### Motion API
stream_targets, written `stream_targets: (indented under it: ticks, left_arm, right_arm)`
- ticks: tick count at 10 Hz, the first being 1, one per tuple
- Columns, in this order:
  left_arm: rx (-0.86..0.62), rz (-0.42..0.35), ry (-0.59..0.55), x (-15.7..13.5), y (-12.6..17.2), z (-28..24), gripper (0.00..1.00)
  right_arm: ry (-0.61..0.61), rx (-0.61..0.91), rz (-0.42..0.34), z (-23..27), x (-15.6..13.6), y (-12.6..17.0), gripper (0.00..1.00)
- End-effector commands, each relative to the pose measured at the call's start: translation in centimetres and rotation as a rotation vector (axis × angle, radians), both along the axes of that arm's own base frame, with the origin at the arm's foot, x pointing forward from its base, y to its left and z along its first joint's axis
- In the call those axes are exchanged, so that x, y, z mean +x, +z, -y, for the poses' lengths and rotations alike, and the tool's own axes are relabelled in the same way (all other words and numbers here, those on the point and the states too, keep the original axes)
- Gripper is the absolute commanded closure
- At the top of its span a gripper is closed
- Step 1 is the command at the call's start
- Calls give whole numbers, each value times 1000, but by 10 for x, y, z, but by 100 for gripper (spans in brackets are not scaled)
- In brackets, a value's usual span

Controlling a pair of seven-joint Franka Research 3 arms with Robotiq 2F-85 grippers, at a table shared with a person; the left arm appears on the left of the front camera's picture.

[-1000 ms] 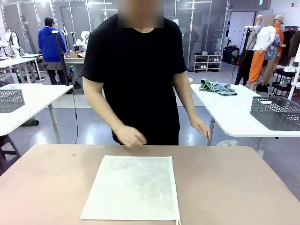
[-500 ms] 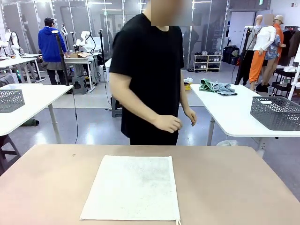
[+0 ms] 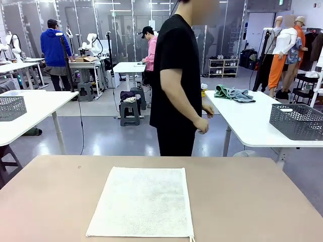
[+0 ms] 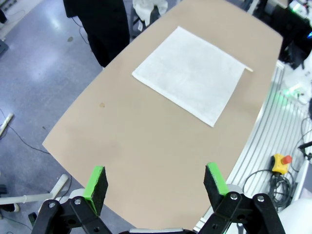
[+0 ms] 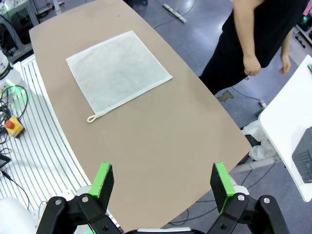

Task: Fold the towels and place them in the basket.
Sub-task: When a person lays out a Towel with hook on the table, fold it in half twice.

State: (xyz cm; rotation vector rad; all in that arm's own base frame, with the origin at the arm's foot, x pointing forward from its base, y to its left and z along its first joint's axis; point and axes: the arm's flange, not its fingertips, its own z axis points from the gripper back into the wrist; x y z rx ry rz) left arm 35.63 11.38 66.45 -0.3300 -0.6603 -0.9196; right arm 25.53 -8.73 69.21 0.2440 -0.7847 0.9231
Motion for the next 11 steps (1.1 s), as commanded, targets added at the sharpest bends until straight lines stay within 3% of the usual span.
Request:
stream_targets:
  ticks: [1, 4, 8, 11]
  left_arm:
    - [126, 35, -35, -1, 5, 32, 0]
    - [278, 2, -160, 12, -26, 101, 0]
    - [405, -124, -388, 7, -124, 177, 0]
    - [433, -153, -470, -18, -173, 194, 0]
  right_arm:
    - [57, -77, 5, -31, 6, 6, 0]
    - [209, -203, -31, -108, 20, -10, 0]
    - [414, -414, -220, -203, 24, -104, 0]
    - [471, -466, -282, -236, 17, -163, 0]
